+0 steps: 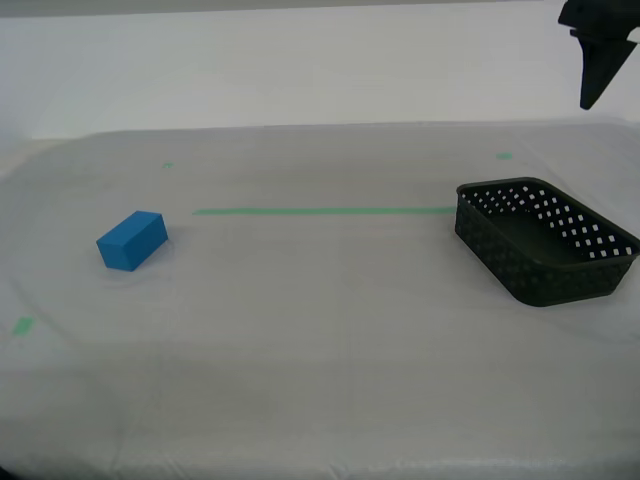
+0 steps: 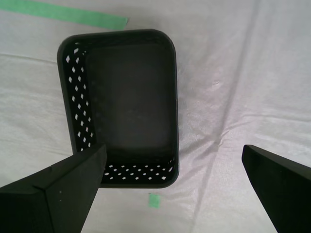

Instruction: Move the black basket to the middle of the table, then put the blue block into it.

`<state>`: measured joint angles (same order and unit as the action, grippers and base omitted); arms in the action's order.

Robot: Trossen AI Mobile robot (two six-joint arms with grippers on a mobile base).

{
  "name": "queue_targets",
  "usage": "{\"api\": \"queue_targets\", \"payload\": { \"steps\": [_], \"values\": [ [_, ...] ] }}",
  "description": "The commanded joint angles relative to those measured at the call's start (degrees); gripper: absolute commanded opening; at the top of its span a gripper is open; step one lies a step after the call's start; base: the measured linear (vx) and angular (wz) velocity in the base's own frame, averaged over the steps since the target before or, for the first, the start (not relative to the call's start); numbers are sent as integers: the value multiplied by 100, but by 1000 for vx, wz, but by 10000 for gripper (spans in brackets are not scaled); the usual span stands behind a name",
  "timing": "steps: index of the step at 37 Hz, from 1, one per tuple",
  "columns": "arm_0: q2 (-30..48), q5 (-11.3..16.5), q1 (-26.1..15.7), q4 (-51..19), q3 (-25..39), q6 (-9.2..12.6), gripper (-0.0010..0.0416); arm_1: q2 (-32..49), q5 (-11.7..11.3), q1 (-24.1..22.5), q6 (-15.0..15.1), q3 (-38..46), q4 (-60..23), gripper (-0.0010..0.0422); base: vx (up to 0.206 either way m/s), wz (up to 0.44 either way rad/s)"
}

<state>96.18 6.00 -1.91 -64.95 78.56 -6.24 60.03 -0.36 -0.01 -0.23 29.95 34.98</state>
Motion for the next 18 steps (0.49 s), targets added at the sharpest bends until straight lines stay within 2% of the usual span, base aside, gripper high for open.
{"api": "queue_targets", "payload": {
  "steps": [1,18],
  "values": [
    [-2,11,-17,356,-297,11,389,0,-4,-2,9,2,26,0,0,0],
    [-2,-9,-46,1550,-1458,26,389,0,-4,0,9,2,26,0,0,0]
  ]
}}
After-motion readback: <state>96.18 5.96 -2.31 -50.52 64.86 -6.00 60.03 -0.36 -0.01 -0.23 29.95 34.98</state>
